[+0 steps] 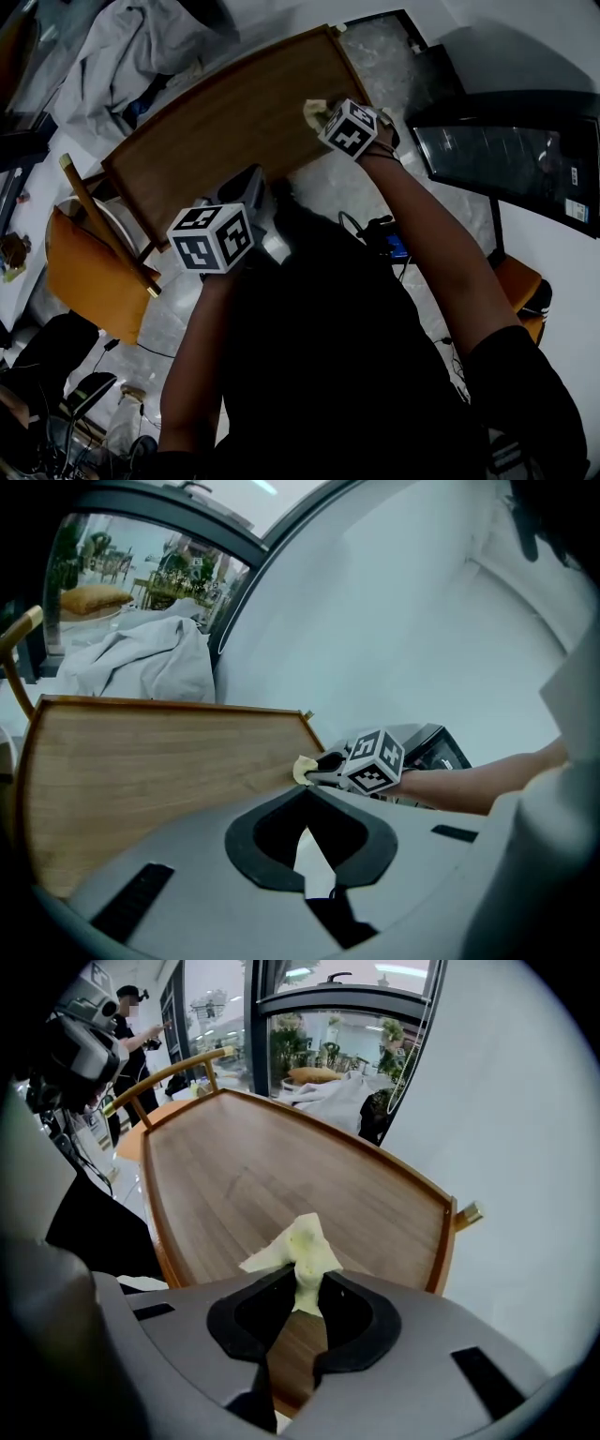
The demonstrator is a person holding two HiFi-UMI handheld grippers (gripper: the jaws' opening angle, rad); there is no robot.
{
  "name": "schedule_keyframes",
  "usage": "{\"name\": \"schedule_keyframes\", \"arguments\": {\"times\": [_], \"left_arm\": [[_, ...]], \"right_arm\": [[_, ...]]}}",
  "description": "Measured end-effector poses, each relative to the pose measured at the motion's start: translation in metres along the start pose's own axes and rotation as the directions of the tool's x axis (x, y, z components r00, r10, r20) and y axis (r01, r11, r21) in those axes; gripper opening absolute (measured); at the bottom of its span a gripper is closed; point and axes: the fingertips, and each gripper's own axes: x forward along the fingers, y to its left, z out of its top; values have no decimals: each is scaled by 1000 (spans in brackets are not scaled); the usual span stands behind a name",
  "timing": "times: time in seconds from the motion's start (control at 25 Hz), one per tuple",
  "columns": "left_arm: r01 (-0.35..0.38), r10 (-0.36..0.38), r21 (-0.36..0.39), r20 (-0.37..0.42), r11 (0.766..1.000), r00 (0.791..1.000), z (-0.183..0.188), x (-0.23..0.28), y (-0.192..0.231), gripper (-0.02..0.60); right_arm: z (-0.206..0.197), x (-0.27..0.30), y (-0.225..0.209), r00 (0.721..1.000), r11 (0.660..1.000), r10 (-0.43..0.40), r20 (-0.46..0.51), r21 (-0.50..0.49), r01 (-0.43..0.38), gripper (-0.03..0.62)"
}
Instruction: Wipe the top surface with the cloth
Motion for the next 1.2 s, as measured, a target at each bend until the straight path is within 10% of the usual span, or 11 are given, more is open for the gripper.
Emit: {"name": "schedule_keyframes", "arguments": {"times": [0.96,1.2], "left_arm": [[-54,62,-73,117,996,991,0,-84,51,12],[-92,111,-108,183,990,977,2,-145,83,12]], "right_arm": [[-51,-19,-68,897,976,-217,-385,-50,214,81],[24,-32,-26,965,979,-203,-168,-32,201,81]]}}
